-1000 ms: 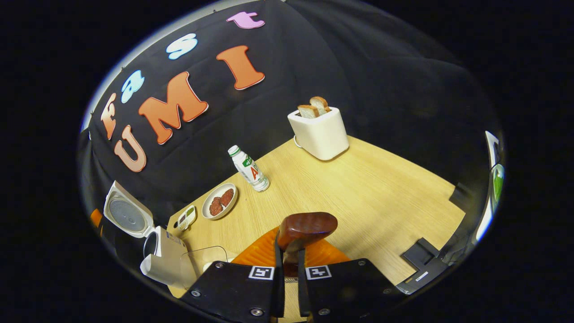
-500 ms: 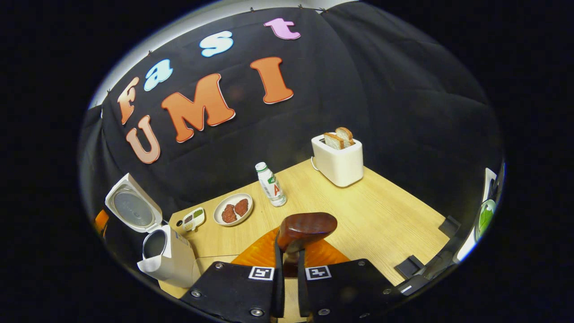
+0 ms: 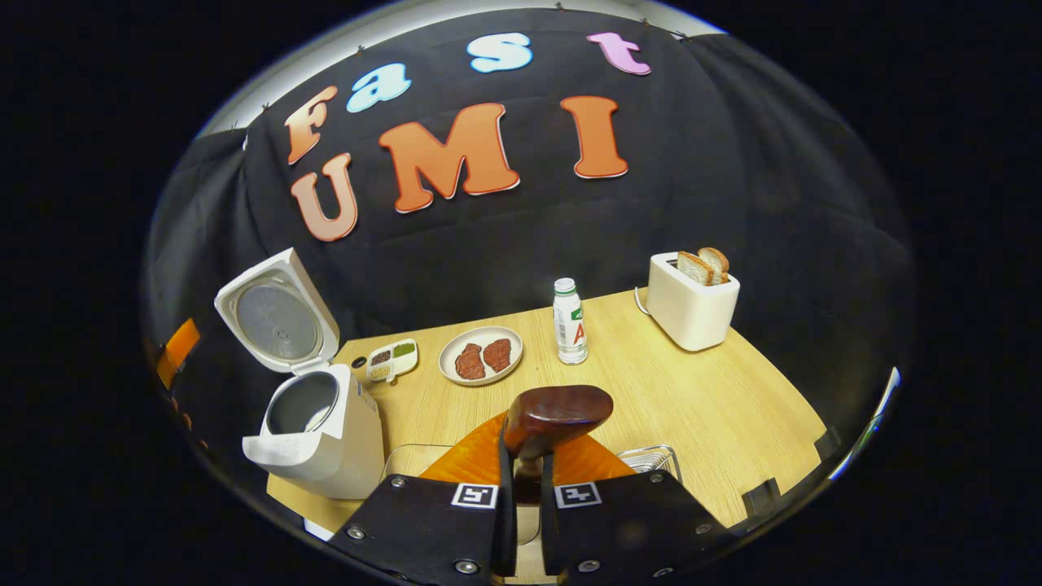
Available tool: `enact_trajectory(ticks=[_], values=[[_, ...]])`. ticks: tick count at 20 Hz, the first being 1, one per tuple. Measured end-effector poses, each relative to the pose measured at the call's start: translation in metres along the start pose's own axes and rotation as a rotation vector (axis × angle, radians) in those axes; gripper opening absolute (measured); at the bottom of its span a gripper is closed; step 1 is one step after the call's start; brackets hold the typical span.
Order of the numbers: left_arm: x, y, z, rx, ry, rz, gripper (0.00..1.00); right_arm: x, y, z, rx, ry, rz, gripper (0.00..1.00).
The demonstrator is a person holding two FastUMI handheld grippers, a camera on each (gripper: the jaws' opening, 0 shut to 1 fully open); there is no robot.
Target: Close the left gripper, press the button to open the rice cooker; take a wooden spoon from the chopstick holder with the right hand, scoop a spoonful of rice and pour it into the rice cooker, then put the wooden spoon back into the chopstick holder.
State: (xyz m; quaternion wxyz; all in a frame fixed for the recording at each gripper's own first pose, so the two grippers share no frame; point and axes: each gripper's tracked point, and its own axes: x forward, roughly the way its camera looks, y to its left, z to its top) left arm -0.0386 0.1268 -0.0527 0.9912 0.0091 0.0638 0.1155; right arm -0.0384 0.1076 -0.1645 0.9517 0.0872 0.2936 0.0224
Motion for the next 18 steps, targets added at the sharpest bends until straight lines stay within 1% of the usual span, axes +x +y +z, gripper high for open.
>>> enact_trajectory(ticks=[1,3,6,8,11,14,18], values=[[-0.004,0.0,0.001,0.011,-0.002,-0.008,0.98,0.004,0.007,0.002,-0.028,-0.018,0.003,0.11],[-0.009,0.007,0.0,0.025,-0.002,-0.005,0.98,0.008,0.019,0.002,-0.094,-0.016,0.009,0.11],[-0.015,0.025,-0.002,0.022,0.006,0.026,0.99,0.022,0.039,-0.01,-0.156,0.003,0.038,0.12],[-0.018,0.038,-0.005,0.018,0.014,0.058,0.99,0.029,0.047,-0.024,-0.197,0.028,0.041,0.12],[-0.022,0.053,-0.008,0.019,0.02,0.098,0.99,0.039,0.045,-0.038,-0.292,0.048,0.012,0.12],[-0.022,0.059,-0.011,0.019,0.028,0.121,1.0,0.046,0.051,-0.049,-0.385,0.037,0.02,0.11],[-0.025,0.061,-0.018,0.009,0.049,0.137,1.0,0.058,0.052,-0.077,-0.473,0.073,0.022,0.12]])
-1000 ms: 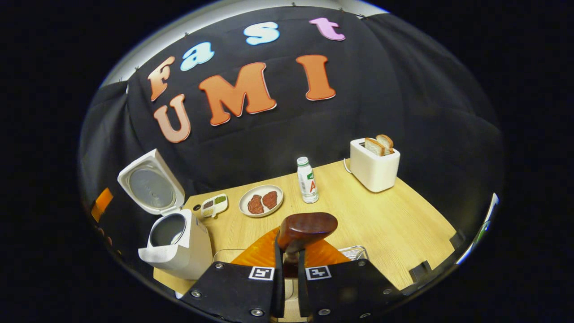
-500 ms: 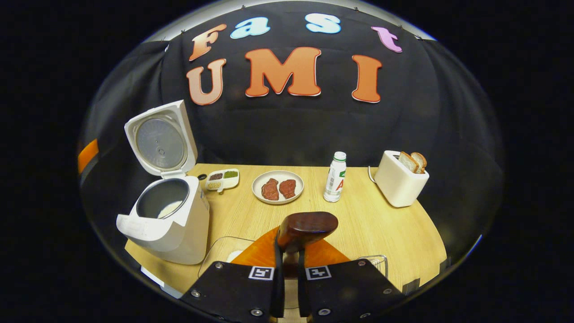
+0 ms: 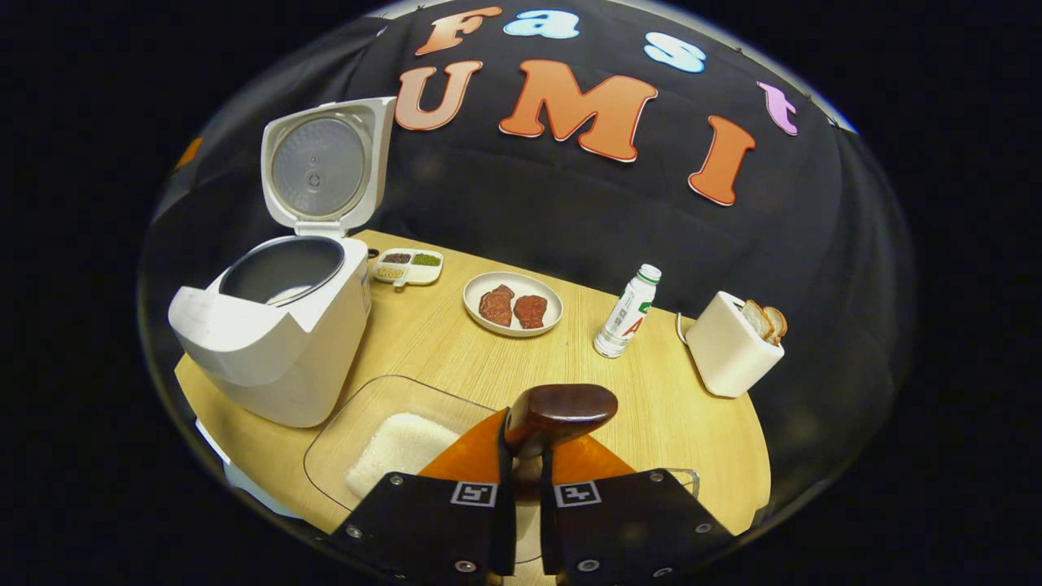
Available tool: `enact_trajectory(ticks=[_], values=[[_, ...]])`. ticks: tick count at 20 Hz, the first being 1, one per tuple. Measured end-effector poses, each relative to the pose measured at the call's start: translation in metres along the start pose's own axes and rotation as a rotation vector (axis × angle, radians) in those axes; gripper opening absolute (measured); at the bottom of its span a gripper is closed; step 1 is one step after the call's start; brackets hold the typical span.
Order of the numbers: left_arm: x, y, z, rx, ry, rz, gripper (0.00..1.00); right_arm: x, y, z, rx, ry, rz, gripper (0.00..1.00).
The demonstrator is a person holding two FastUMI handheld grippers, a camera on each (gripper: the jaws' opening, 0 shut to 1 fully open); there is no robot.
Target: Close the left gripper, press the button to open the rice cooker; take a wooden spoon from the chopstick holder with the right hand, scoop a spoonful of rice and pour it into the rice cooker, then put the wooden spoon back into the chopstick holder.
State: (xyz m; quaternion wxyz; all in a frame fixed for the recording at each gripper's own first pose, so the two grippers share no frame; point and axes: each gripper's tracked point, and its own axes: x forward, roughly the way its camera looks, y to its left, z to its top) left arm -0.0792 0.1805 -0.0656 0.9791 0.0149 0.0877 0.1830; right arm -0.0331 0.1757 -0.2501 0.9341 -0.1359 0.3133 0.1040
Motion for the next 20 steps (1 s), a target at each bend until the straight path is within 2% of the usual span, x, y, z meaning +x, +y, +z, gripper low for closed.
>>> enact_trajectory(ticks=[3,7,10,14,20], values=[[0.001,-0.005,-0.011,0.009,0.035,-0.003,1.0,0.004,0.008,-0.014,-0.076,0.003,0.009,0.11],[0.005,-0.013,-0.018,0.012,0.06,-0.009,1.0,0.004,0.011,-0.022,-0.078,-0.015,0.035,0.12],[0.007,-0.019,-0.016,0.027,0.063,-0.016,1.0,0.006,0.009,-0.03,0.018,-0.006,0.059,0.12],[0.007,-0.021,-0.022,0.029,0.086,-0.026,0.99,0.007,0.01,-0.032,0.073,-0.008,0.085,0.12],[0.008,-0.015,-0.025,0.026,0.102,-0.018,1.0,0.002,0.041,-0.026,0.24,0.001,0.182,0.12]])
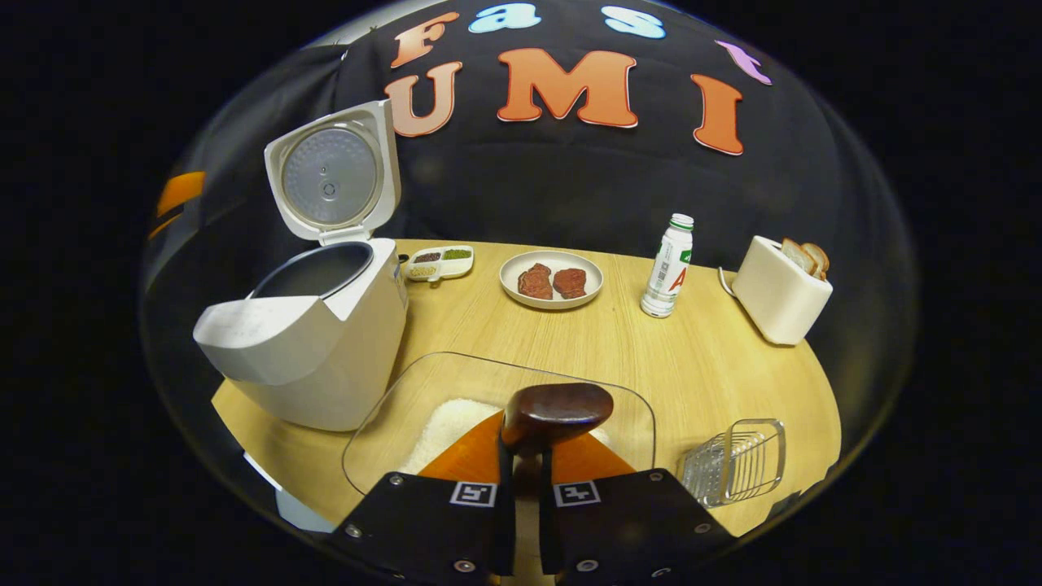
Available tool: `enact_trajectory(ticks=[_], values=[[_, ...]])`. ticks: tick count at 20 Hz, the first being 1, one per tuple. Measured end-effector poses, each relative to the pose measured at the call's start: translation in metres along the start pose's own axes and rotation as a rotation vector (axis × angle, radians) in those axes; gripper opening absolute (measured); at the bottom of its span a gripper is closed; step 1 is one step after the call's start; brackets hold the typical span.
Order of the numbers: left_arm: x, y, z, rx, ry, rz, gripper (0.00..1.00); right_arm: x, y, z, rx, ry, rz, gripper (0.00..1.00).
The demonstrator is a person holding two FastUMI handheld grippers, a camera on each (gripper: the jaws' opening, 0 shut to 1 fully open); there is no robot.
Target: Close the left gripper, press the button to open the rice cooker; take a wooden spoon from the chopstick holder with the right hand, scoop a spoonful of rice and pour it into the rice cooker, then put the wooden spoon back into the chopstick holder.
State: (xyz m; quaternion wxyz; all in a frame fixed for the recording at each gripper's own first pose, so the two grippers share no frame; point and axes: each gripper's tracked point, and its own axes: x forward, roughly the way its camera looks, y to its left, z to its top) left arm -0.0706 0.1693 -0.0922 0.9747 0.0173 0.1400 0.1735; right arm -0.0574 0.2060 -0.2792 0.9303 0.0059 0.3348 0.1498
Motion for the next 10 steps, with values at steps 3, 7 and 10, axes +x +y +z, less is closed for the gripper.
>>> enact_trajectory(ticks=[3,7,10], values=[[-0.001,0.001,0.002,0.008,-0.001,0.001,0.99,0.0,0.017,0.0,0.033,0.016,0.054,0.11],[-0.002,0.007,0.003,0.027,0.0,0.012,0.99,0.002,0.033,0.001,0.093,0.047,0.099,0.11],[-0.002,0.016,0.015,0.048,-0.027,0.024,1.0,0.004,0.04,0.003,0.132,0.061,0.124,0.11]])
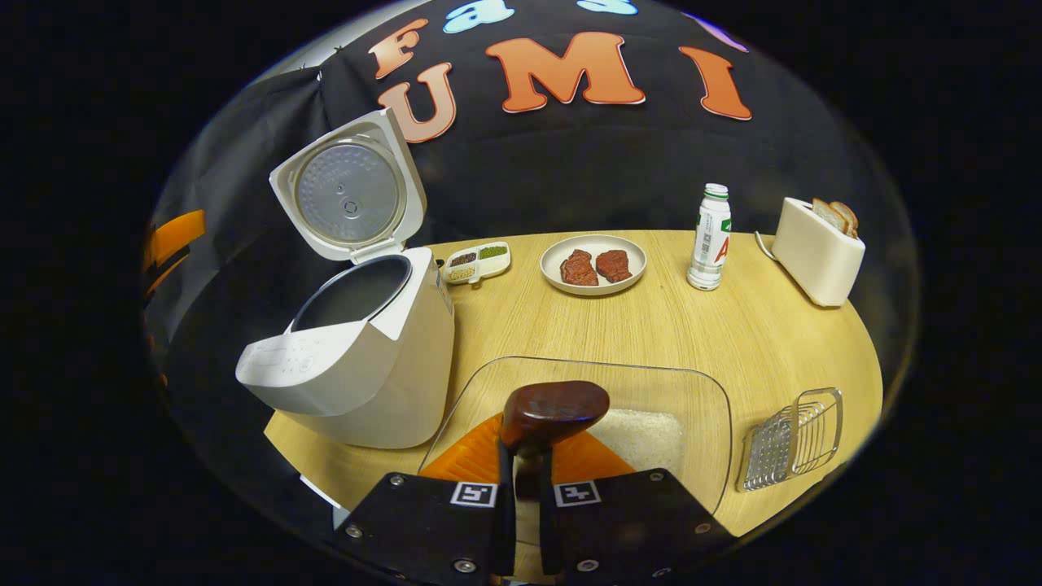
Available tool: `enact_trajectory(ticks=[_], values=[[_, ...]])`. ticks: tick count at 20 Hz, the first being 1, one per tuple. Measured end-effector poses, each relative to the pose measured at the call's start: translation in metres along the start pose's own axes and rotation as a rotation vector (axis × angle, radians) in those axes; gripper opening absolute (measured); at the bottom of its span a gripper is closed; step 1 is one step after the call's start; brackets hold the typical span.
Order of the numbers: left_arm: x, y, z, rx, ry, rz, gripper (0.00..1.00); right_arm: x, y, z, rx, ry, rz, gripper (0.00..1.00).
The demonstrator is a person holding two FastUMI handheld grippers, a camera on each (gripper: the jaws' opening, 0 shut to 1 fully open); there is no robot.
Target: Close the left gripper, press the button to open the rice cooker; take a wooden spoon from the chopstick holder with the right hand, scoop a spoonful of rice and pour it into the rice cooker, then put the wooden spoon back into the chopstick holder.
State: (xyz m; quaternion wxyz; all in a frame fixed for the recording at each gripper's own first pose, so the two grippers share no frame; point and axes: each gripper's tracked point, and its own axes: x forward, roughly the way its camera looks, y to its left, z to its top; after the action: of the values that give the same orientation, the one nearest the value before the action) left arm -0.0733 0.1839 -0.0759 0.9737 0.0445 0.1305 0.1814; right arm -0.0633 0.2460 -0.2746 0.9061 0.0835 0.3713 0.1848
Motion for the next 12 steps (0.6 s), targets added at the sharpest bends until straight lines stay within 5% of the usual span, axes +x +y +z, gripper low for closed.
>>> enact_trajectory(ticks=[12], values=[[0.012,0.015,0.005,0.005,-0.013,0.005,1.0,0.013,-0.017,-0.005,0.459,0.119,0.105,0.12]])
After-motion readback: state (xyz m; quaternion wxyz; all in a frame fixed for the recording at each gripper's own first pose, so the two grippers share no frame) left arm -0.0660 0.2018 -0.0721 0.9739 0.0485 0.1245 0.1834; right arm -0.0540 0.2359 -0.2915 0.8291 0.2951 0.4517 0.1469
